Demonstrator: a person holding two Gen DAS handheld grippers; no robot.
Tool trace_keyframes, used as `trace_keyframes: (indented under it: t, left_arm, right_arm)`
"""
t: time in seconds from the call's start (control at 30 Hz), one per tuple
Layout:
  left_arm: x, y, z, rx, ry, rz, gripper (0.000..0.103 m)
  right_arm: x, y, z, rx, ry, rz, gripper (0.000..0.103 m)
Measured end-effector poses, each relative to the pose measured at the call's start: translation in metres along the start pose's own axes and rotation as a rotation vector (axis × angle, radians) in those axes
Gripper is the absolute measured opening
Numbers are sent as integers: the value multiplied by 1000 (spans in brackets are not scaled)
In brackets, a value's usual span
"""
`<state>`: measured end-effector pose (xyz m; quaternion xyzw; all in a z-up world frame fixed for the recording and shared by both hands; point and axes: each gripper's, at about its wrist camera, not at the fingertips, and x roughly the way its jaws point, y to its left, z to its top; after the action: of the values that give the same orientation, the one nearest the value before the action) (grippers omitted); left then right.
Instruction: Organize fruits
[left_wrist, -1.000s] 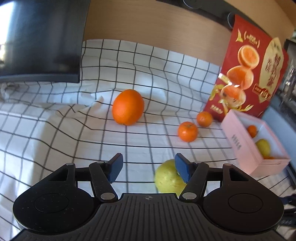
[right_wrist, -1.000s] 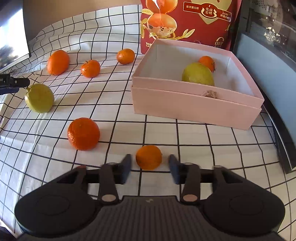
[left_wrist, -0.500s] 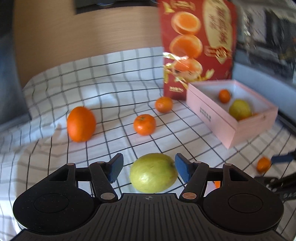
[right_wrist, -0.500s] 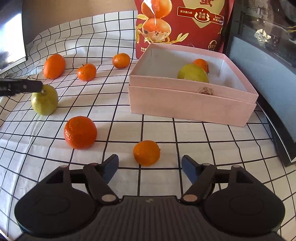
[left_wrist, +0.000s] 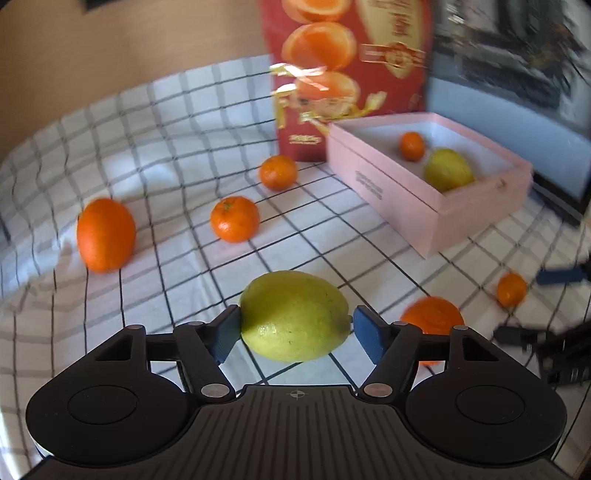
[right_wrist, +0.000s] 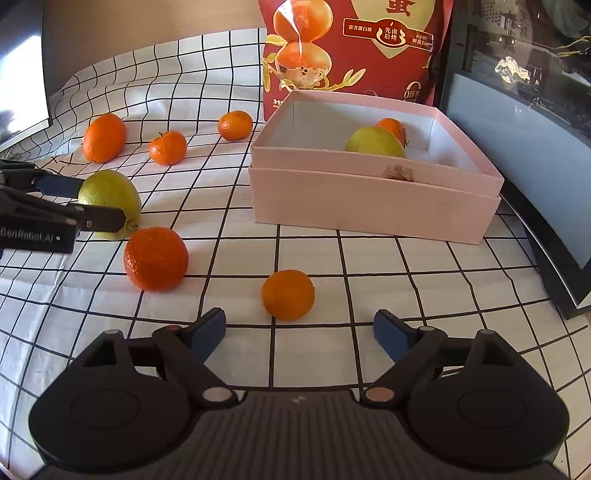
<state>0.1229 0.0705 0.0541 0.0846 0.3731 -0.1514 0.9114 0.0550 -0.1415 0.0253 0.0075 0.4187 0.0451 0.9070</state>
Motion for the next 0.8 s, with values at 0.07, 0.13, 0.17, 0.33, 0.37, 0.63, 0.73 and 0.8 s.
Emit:
trace_keyframes:
  t: [0.07, 0.13, 0.17, 0.33, 0.37, 0.63, 0.73, 0.8]
  left_arm:
    - [0, 13, 3, -89, 7, -16, 71]
    - [-5, 21, 7, -125, -21, -15, 69]
    - [-9, 22, 9, -109, -44, -15, 68]
    - [-18, 21, 23, 132, -35, -131, 68]
    - [-18, 16, 22, 205, -31, -139, 68]
    - [-9, -22, 0, 612, 18, -90, 75]
    - [3, -24, -1, 660, 38, -23, 75]
    - [11, -18, 4, 632, 43, -9, 75]
  right_arm:
    - [0, 0, -1, 2, -5, -2, 90]
    - [-1, -1, -2, 5, -10, -5, 90]
    - [-1, -1, -3, 7, -11, -7, 91]
    - [-1, -1, -3, 7, -11, -7, 93]
    - [-1, -1, -3, 8, -10, -7, 93]
    - [-2, 1, -4, 11, -6, -10, 93]
    - [-3, 1, -5, 12, -5, -12, 93]
    - [-3, 2, -6, 13, -6, -13, 94]
